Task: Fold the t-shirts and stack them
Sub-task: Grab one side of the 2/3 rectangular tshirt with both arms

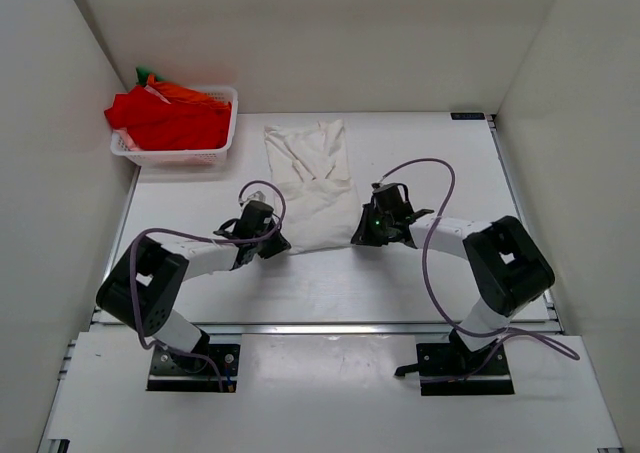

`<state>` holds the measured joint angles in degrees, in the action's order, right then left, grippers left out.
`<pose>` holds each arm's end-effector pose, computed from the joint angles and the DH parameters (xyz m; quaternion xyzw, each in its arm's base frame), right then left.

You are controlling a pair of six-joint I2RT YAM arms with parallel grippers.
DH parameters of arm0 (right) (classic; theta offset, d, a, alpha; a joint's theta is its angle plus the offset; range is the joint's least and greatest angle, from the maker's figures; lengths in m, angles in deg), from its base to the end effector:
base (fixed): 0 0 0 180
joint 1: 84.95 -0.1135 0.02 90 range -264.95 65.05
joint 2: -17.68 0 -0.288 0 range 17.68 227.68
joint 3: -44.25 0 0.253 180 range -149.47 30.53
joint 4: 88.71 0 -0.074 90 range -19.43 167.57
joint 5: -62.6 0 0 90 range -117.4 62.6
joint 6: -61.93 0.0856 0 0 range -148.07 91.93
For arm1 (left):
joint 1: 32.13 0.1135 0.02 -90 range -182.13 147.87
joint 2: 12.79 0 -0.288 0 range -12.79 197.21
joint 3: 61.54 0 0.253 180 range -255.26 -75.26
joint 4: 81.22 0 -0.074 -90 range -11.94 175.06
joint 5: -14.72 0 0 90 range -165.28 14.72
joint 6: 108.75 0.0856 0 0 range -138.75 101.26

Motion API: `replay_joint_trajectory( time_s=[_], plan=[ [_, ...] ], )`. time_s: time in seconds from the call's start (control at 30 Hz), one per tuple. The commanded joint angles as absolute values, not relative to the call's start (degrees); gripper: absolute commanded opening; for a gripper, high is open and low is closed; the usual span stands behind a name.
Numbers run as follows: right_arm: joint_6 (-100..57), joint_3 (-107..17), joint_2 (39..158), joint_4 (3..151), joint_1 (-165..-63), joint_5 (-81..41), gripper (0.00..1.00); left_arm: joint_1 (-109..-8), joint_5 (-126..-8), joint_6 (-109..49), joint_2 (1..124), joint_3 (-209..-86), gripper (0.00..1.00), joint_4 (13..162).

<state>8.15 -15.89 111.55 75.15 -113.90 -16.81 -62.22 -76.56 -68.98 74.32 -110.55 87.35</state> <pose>0.3002 0.1840 0.1394 0.0277 0.9354 0.2570 0.2412 0.2676 -0.1528 0.1236 -0.1679 0.9231 -0.2150 0.2711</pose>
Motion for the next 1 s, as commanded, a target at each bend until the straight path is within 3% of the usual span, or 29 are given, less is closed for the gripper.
replay_joint_trajectory(
  time_s=[0.0,0.03,0.37,0.47,0.63,0.83,0.97],
  plan=[
    [8.8,-18.2,113.0,75.9,-115.4,-17.4,0.0,-62.9,-76.9,-70.5,74.1,-109.7,0.07,88.5],
    [8.6,-17.7,112.1,74.6,-115.2,-17.0,0.0,-62.6,-76.5,-71.0,73.9,-109.1,0.0,87.1],
    [10.6,-6.1,92.7,60.6,-127.2,-23.1,0.0,-68.8,-79.4,-69.6,52.8,-101.7,0.0,62.1],
    [12.6,-4.3,88.2,57.6,-131.0,-22.0,0.0,-72.4,-80.9,-74.6,40.2,-97.6,0.0,59.8],
    [14.2,-7.0,83.3,51.9,-137.8,-23.4,0.0,-74.8,-80.7,-76.5,32.4,-97.9,0.0,57.3],
    [5.9,-17.0,83.3,48.0,-127.1,-15.1,0.0,-67.4,-79.5,-69.2,35.8,-110.9,0.0,58.2],
    [-2.7,-29.1,90.9,44.3,-118.0,-10.5,0.0,-57.6,-75.5,-65.9,41.2,-117.0,0.01,64.7]
  ],
)
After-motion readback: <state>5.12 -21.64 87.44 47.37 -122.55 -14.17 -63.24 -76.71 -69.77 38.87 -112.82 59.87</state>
